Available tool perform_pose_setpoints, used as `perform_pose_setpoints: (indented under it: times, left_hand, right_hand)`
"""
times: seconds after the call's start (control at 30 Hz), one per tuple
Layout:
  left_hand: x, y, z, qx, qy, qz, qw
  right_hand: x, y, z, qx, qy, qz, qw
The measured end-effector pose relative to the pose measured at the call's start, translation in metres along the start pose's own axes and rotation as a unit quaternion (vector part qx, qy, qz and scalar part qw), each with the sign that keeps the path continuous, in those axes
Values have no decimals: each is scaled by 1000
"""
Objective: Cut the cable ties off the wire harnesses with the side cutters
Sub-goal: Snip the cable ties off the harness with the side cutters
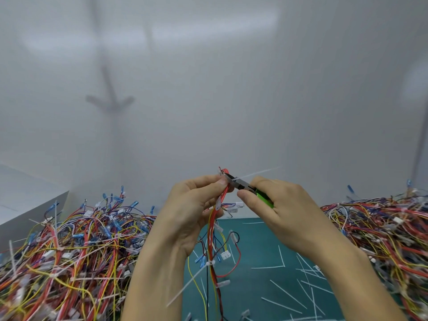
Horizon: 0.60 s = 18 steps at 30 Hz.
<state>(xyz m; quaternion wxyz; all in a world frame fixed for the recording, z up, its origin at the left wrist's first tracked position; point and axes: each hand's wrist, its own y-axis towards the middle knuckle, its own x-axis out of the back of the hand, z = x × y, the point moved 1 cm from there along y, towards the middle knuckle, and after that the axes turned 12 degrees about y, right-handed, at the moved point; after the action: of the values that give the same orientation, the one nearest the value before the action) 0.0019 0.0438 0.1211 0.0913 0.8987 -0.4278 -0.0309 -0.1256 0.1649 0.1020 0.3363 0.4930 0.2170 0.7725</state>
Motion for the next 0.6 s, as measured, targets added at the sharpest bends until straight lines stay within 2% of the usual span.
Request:
perform_pose_setpoints:
  times: [0.6]
  left_hand:
    - [-2, -1, -2, -20, 10, -8, 1000]
  right_hand:
    - [4, -1, 6, -12, 14, 6, 1000]
